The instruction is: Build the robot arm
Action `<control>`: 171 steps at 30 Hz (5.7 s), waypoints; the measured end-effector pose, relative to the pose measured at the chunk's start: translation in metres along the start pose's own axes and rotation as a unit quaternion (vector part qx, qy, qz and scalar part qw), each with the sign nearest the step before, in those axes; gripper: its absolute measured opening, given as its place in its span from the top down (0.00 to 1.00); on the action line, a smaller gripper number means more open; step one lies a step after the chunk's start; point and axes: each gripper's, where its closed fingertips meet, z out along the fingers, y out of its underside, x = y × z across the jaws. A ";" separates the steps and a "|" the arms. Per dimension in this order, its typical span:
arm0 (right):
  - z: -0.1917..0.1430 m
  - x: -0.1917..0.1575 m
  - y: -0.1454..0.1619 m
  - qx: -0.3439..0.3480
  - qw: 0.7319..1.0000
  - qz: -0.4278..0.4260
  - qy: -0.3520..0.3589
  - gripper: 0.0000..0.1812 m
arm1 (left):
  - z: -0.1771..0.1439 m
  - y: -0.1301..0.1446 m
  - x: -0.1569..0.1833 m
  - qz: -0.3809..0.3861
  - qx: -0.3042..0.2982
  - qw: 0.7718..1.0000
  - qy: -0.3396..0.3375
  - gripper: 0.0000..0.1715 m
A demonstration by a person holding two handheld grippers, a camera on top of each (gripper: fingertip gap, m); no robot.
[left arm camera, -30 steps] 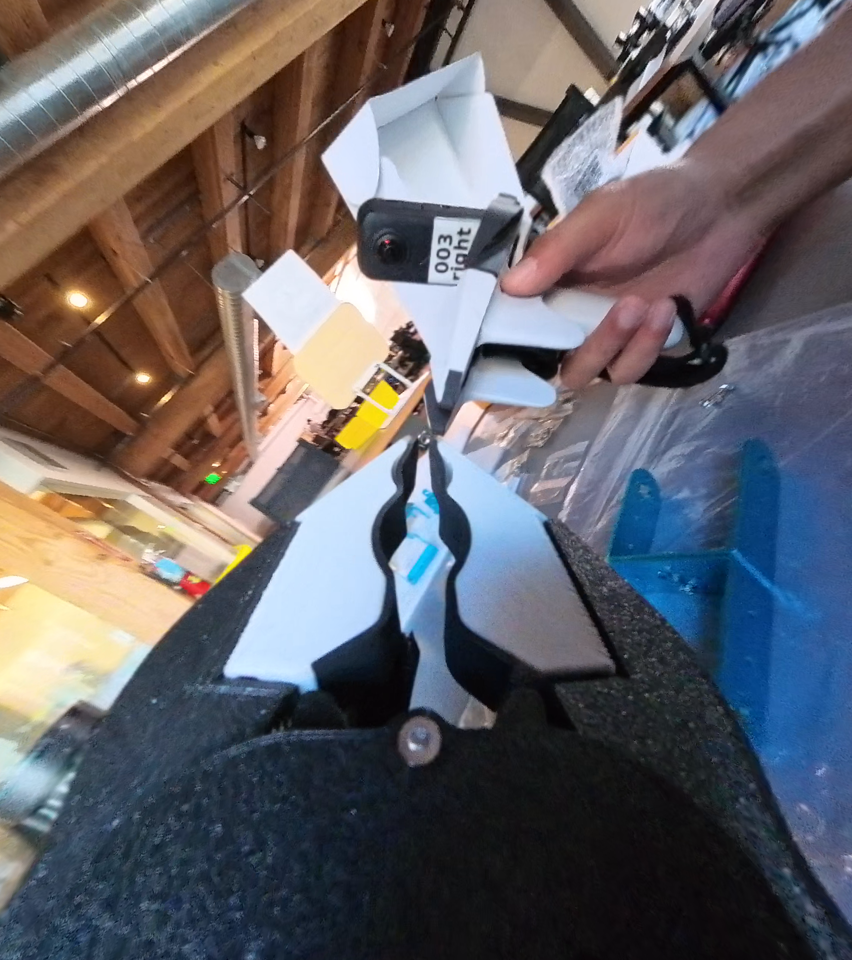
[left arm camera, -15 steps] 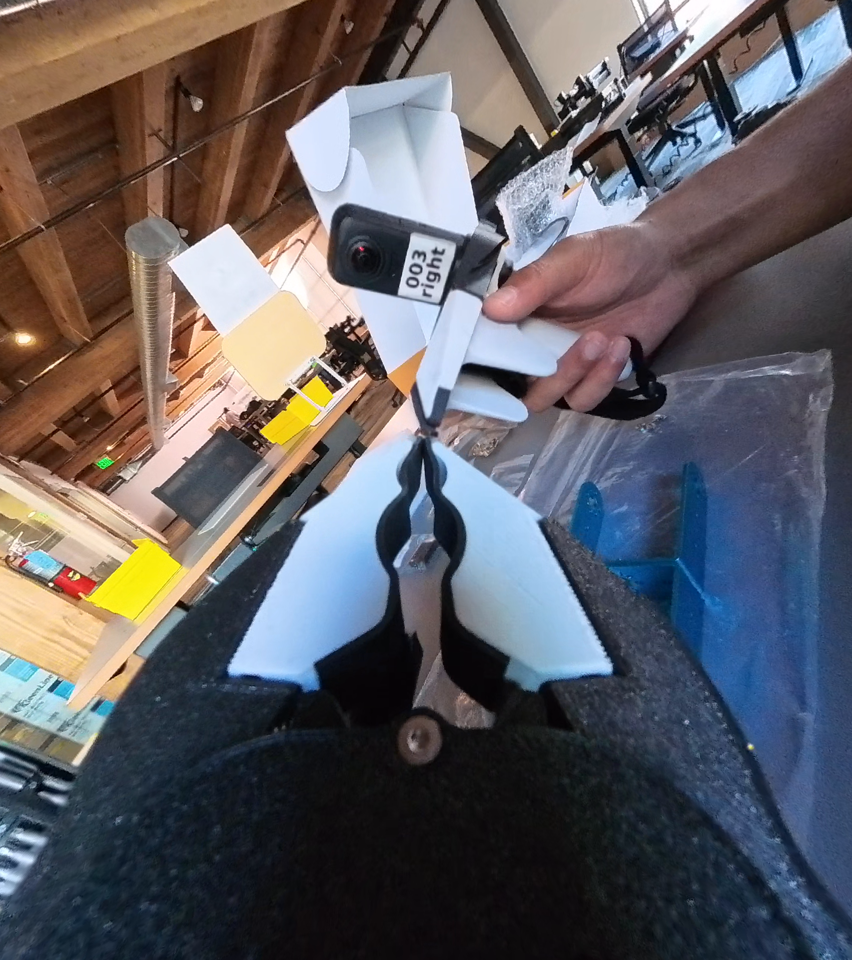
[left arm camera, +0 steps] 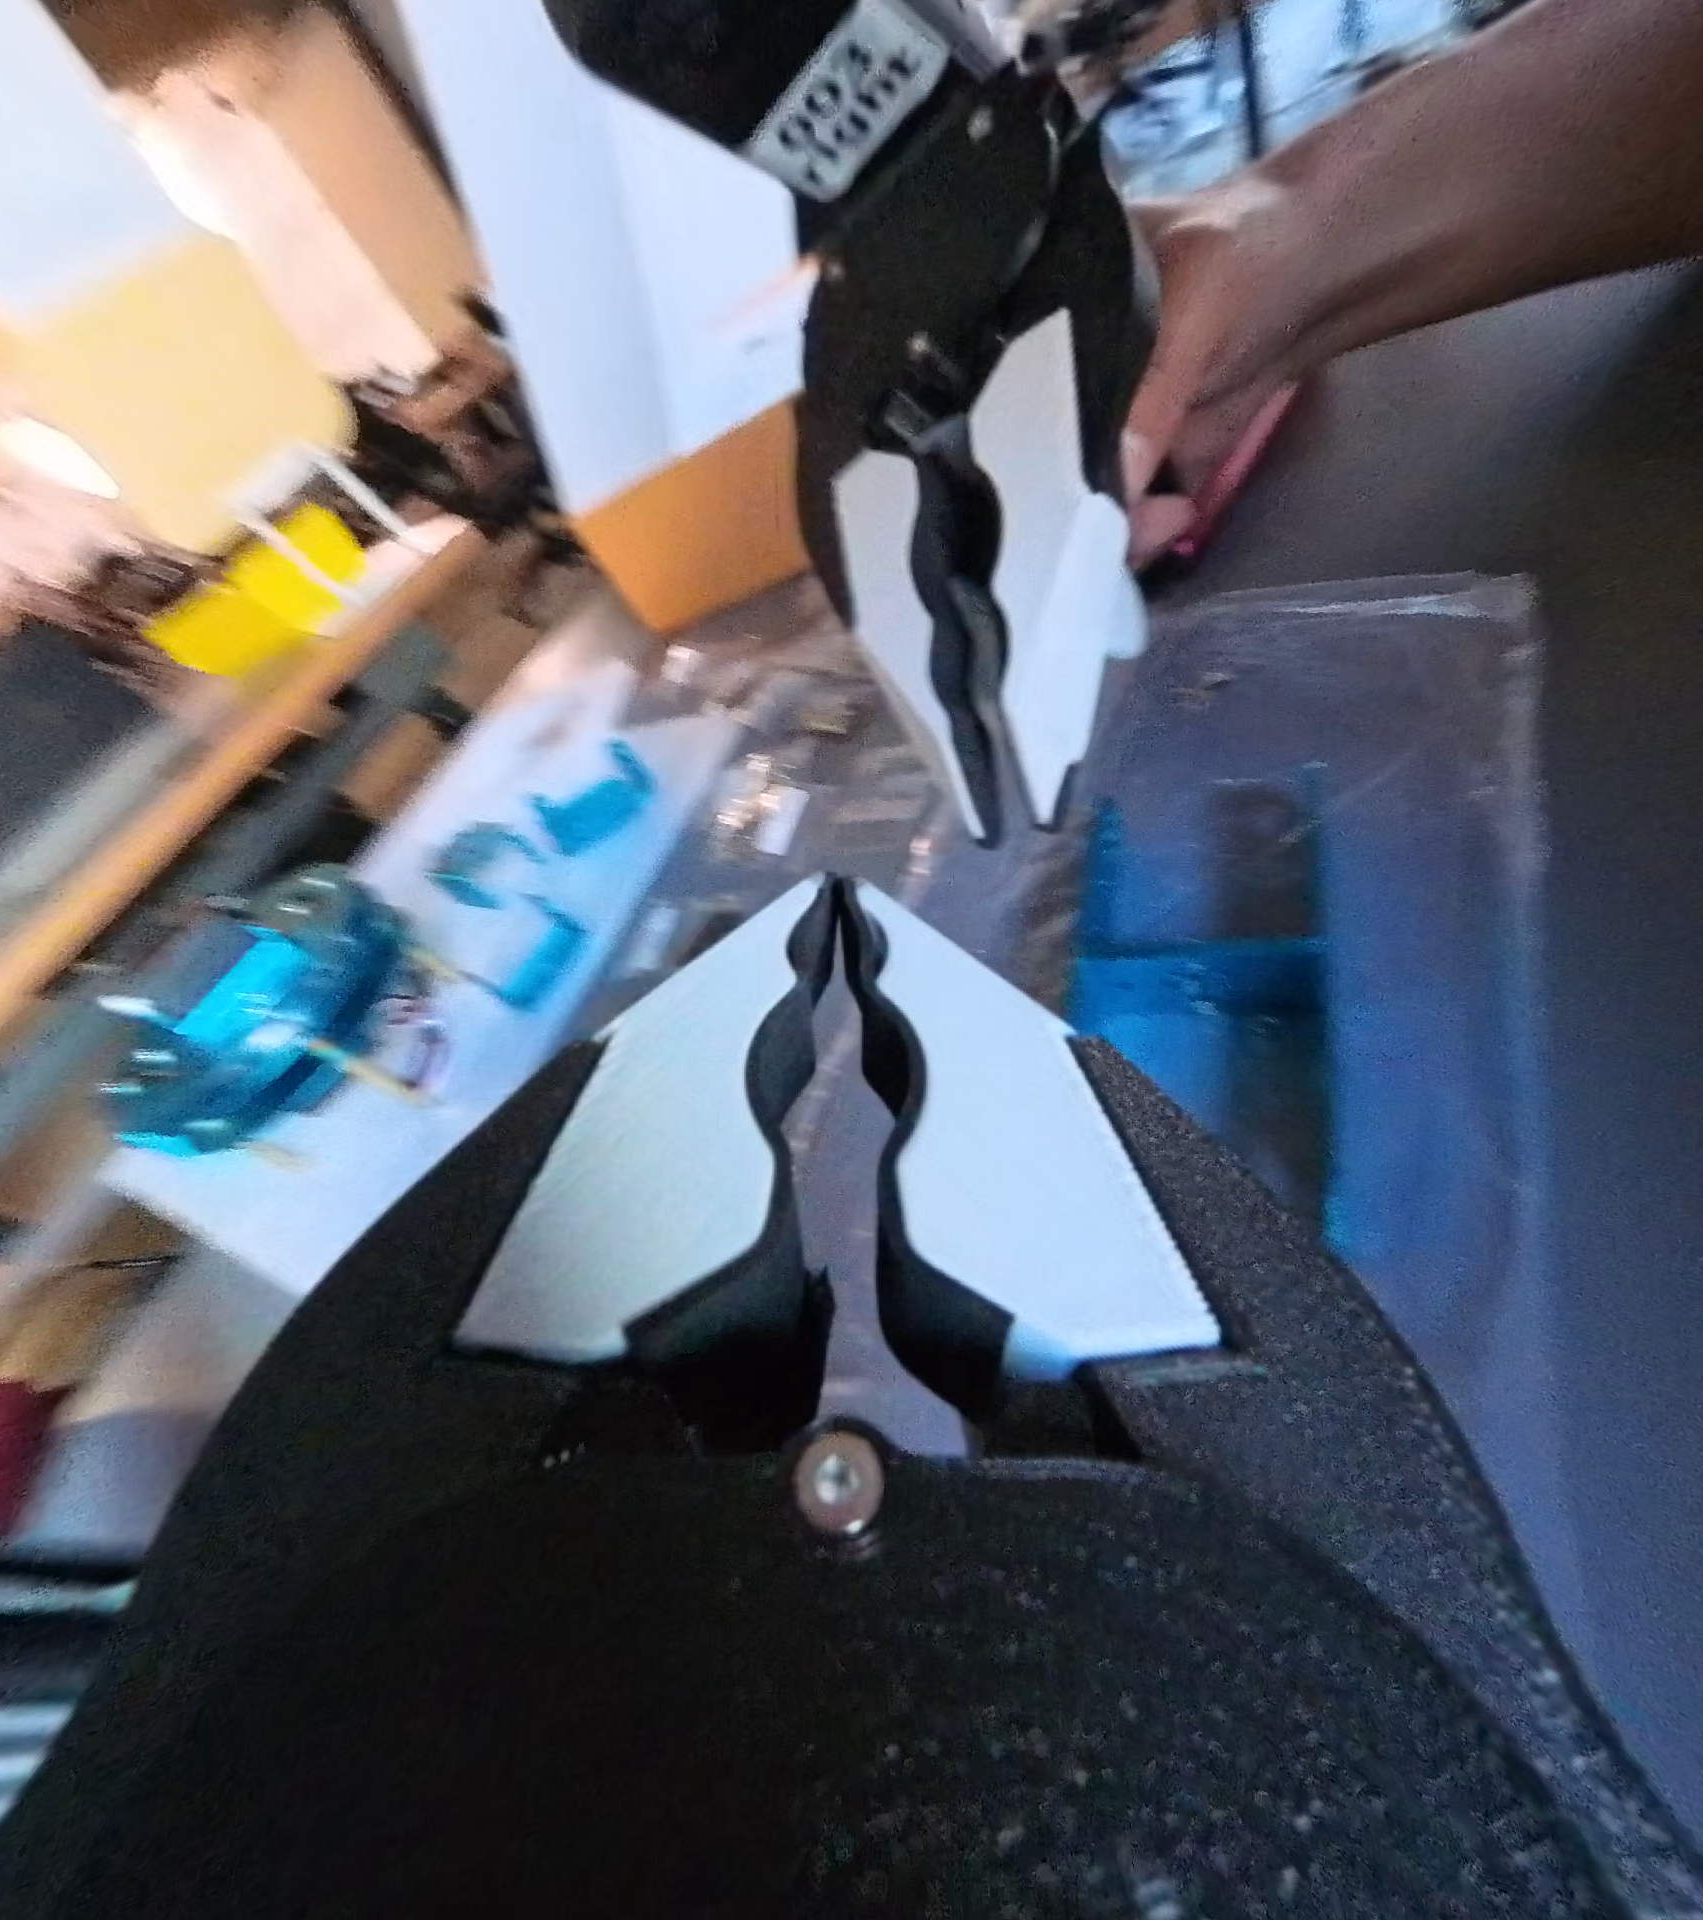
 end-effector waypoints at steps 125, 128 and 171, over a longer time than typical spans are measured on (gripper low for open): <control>-0.009 -0.023 -0.039 0.126 0.979 0.048 -0.150 1.00 | -0.006 -0.027 0.021 -0.097 0.078 0.992 0.015 0.93; -0.006 -0.021 -0.039 0.124 0.981 0.050 -0.141 1.00 | -0.005 -0.021 0.017 -0.087 0.059 0.994 0.003 0.93; 0.008 -0.018 0.007 -0.093 0.993 -0.037 -0.061 0.65 | -0.011 0.037 -0.032 -0.243 -0.050 0.969 -0.006 0.87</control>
